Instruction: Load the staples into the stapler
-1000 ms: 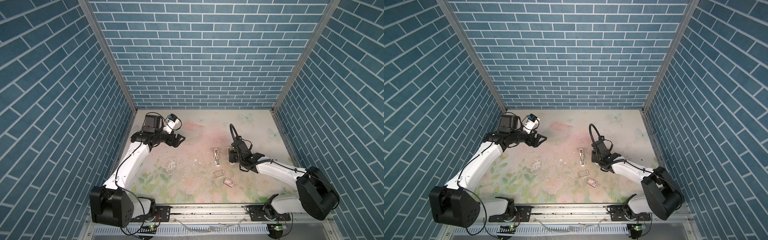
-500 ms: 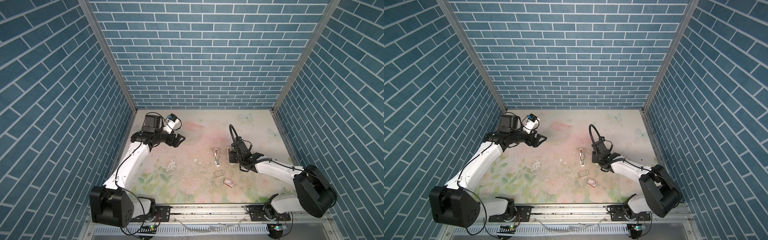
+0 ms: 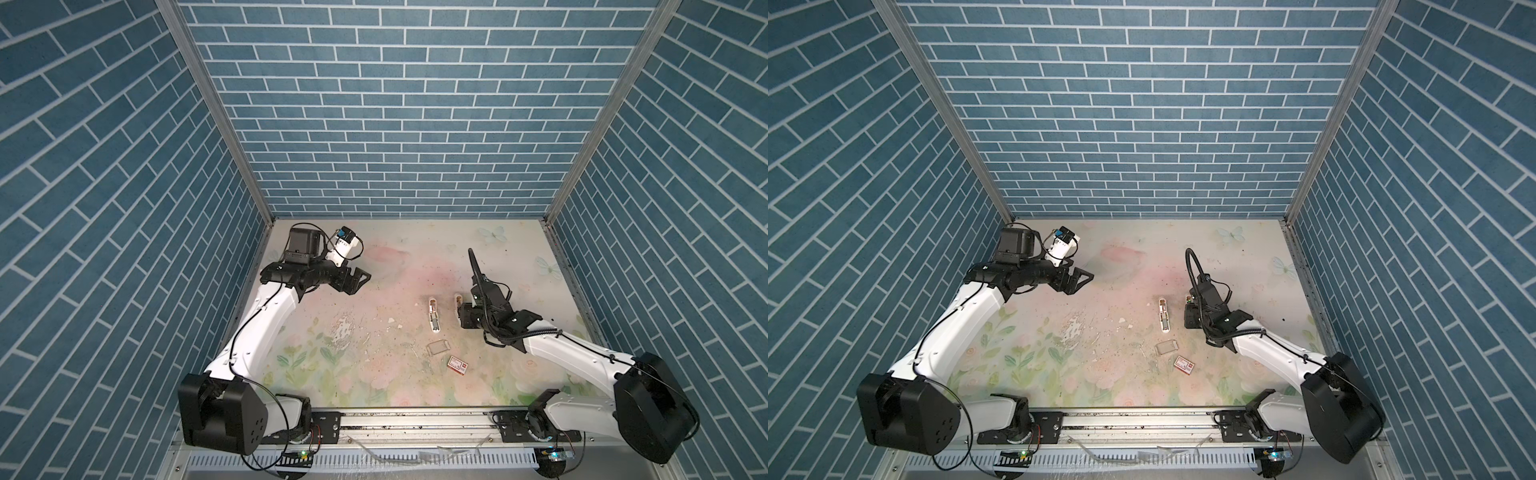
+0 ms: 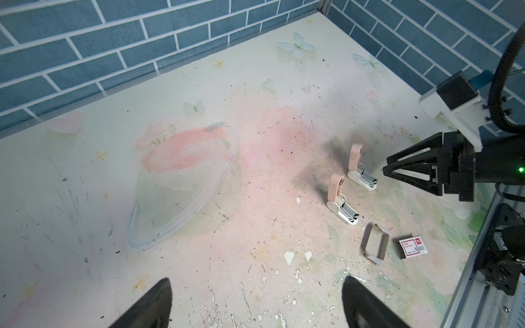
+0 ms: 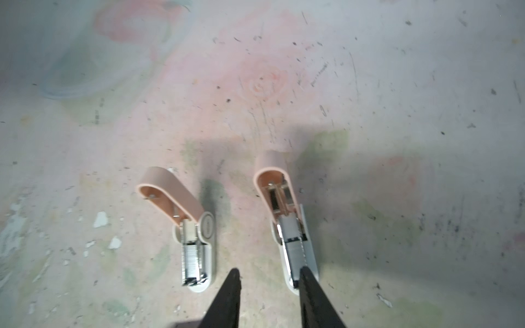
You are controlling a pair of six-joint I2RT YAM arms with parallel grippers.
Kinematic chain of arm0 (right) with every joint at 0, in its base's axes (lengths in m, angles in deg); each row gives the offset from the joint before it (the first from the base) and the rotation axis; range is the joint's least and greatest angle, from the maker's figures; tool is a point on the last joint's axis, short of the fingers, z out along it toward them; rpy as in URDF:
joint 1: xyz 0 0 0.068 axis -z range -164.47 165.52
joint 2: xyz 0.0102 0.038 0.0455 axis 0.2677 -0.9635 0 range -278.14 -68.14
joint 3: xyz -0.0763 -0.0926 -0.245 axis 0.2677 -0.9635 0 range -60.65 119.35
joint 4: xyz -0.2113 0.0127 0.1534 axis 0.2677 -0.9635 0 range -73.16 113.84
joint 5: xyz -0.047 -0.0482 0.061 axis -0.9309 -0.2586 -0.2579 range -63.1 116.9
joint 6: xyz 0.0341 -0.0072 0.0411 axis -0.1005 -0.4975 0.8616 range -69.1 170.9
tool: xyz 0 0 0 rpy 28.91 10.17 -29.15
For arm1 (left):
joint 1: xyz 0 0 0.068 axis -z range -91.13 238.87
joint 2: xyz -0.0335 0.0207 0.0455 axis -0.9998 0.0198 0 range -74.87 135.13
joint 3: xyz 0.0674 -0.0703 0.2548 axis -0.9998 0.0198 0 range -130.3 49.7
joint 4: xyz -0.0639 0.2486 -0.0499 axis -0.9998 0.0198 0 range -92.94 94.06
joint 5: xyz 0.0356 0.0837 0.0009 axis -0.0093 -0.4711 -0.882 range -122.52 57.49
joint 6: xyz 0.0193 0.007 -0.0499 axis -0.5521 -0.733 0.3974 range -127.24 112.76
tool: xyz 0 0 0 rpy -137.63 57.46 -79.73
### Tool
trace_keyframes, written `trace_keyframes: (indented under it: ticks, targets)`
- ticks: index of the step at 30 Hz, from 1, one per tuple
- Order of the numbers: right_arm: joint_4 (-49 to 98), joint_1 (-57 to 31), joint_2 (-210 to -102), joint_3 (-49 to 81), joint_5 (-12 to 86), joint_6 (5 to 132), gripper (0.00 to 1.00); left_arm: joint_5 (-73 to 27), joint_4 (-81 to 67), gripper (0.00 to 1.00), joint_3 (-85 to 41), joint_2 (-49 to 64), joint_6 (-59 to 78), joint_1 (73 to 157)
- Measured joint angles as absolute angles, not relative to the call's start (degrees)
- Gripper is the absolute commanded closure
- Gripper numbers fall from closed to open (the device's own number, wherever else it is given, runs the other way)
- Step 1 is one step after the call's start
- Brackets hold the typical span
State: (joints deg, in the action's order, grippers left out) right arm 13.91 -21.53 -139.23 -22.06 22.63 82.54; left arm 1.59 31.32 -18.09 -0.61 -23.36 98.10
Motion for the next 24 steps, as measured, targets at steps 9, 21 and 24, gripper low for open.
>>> trace_keyframes:
  ticks: [9, 21, 24]
  targets:
    - [11.19, -24.83, -144.43, -16.49, 27.37, 82.63, 0.54, 6.38, 40.43, 0.00, -27.88, 0.39, -31.76, 98.08]
    - [10.54, -31.76, -155.07, -13.17, 23.20, 84.59, 0.54, 9.81, 45.22, 0.00, -28.72, 1.36, -35.17, 98.08]
    - [10.74, -32.27, -156.78, -12.36, 22.13, 84.66, 0.54, 10.55, 45.22, 0.00, -28.30, 1.36, -35.19, 98.08]
